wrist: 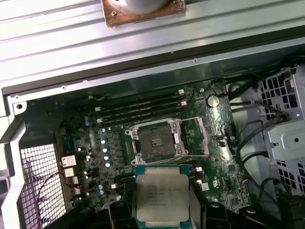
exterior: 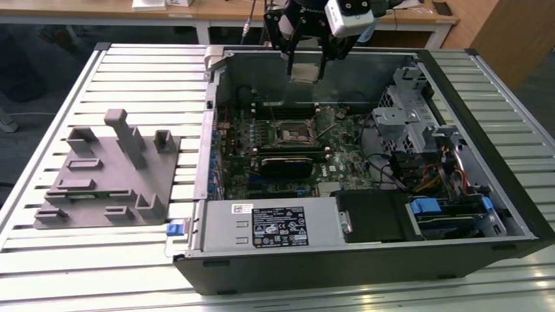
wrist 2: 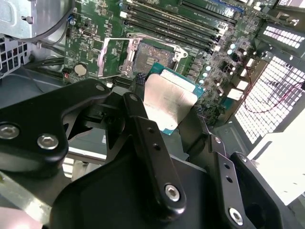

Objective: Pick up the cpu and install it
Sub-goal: 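Place the cpu into insertion slot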

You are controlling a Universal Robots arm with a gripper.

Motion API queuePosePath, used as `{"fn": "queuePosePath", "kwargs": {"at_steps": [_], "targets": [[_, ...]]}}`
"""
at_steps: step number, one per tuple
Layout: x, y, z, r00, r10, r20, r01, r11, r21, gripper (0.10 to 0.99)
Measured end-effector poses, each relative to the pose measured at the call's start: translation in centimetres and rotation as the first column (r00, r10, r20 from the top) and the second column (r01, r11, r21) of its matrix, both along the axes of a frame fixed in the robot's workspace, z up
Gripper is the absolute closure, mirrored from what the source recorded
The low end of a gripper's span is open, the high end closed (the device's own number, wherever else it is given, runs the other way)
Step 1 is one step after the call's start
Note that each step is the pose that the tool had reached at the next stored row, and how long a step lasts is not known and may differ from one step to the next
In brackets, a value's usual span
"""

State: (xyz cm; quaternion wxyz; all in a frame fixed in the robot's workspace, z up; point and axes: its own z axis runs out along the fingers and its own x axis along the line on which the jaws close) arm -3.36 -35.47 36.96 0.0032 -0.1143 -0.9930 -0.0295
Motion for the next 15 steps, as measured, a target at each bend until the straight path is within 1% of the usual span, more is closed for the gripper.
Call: {"fn": "queuePosePath", "kwargs": {"at_steps": [15], "targets": [[0.00,0.00,-0.01,0.9988,-0.049,0.0000,0.049,0.9988,0.000,0.553]]}}
